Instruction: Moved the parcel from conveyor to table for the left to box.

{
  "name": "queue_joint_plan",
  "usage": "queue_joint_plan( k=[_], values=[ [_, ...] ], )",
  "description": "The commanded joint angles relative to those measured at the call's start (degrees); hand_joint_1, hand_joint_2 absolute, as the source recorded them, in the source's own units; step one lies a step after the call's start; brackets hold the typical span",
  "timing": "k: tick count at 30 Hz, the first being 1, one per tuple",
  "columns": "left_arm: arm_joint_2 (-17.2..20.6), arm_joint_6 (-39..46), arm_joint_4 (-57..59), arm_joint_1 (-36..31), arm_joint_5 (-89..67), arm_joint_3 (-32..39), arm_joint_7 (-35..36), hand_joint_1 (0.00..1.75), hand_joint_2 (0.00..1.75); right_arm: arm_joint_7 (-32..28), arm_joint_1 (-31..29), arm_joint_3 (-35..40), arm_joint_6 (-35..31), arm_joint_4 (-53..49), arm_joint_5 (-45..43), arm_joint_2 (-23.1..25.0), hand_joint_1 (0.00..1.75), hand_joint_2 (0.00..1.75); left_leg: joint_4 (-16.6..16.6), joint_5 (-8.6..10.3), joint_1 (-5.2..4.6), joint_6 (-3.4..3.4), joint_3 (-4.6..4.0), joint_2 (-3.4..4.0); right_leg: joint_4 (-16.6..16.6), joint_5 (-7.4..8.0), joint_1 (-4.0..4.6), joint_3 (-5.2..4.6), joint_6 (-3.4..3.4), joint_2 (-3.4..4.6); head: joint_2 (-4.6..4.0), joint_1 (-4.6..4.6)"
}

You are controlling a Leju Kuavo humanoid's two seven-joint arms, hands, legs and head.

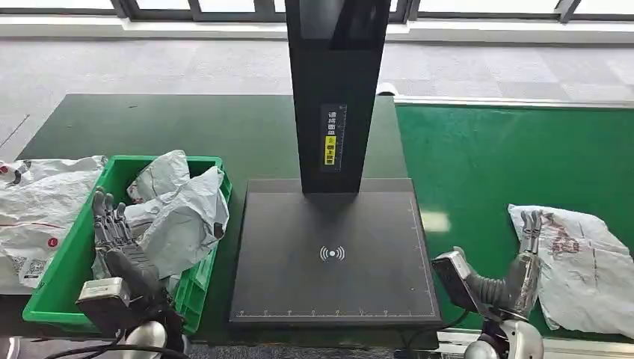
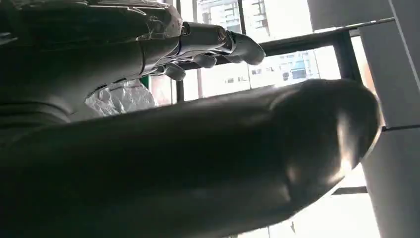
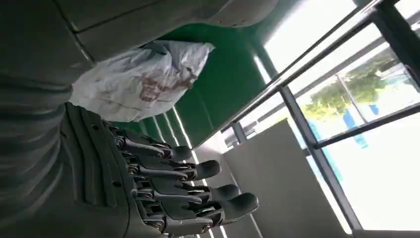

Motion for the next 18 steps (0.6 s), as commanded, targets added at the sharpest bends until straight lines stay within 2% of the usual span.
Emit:
queue_joint_plan(
  k=[1, 5, 11, 12, 15, 16, 18],
  values=[
    [1.51, -0.37, 0.81, -0.15, 0.39, -2.96, 0.05, 0.0, 0.0, 0.13, -3.28, -6.05, -0.2, 7.71, 0.3, -1.01, 0.0, 1.75, -0.11, 0.08, 0.06, -0.02, -0.03, 0.13, -0.15, 0.12, 0.08, -0.02, -0.05, -0.01, 0.0, 0.0],
    [1.74, -2.19, 0.96, -0.3, 1.93, -2.81, -1.56, 0.0, 0.0, 3.39, -6.36, -8.96, -0.53, 15.21, 2.44, -4.72, 0.0, 1.75, -0.13, 0.08, 0.05, -0.01, 0.0, 0.11, -0.18, 0.11, 0.1, 0.0, -0.03, -0.04, 0.0, 0.0],
    [1.83, -1.96, 3.35, -0.48, 1.46, -2.26, -1.43, 0.0, 0.0, 6.64, -15.35, -13.39, -4.31, 39.17, 5.92, -14.18, 0.0, 1.75, -0.22, 0.15, 0.09, 0.06, 0.04, 0.22, -0.41, 0.26, 0.12, 0.1, 0.04, 0.03, 0.0, 0.0],
    [1.86, -1.8, 3.48, -0.54, 1.49, -2.06, -1.44, 0.0, 0.0, 6.98, -16.27, -13.57, -4.76, 41.37, 6.5, -15.06, 0.0, 0.0, -0.21, 0.17, 0.05, 0.07, 0.01, 0.23, -0.37, 0.27, 0.07, 0.06, 0.06, 0.02, 0.0, 0.0],
    [2.25, -1.54, 4.6, -1.57, 1.66, -1.68, -1.28, 0.0, 0.0, 9.93, -19.46, -14.03, -6.89, 48.38, 9.77, -17.7, 0.0, 0.0, -0.07, 0.1, 0.04, 0.07, -0.05, 0.24, -0.28, 0.25, 0.05, 0.04, 0.09, 0.08, 0.0, 0.0],
    [2.31, -1.51, 4.81, -1.83, 1.68, -1.64, -1.26, 0.0, 0.0, 10.11, -19.8, -14.19, -6.96, 48.94, 9.93, -17.97, 0.0, 1.75, -0.07, 0.11, 0.02, 0.07, -0.07, 0.28, -0.28, 0.27, 0.04, 0.01, 0.09, 0.09, 0.0, 0.0],
    [2.45, -1.51, 4.98, -1.9, 1.75, -1.53, -1.25, 0.0, 0.0, 10.2, -20.24, -14.49, -6.58, 49.46, 9.84, -18.63, 0.0, 1.75, 0.0, 0.06, 0.02, 0.09, -0.12, 0.22, -0.2, 0.23, 0.03, -0.04, 0.08, 0.03, 0.0, 0.0]
  ],
)
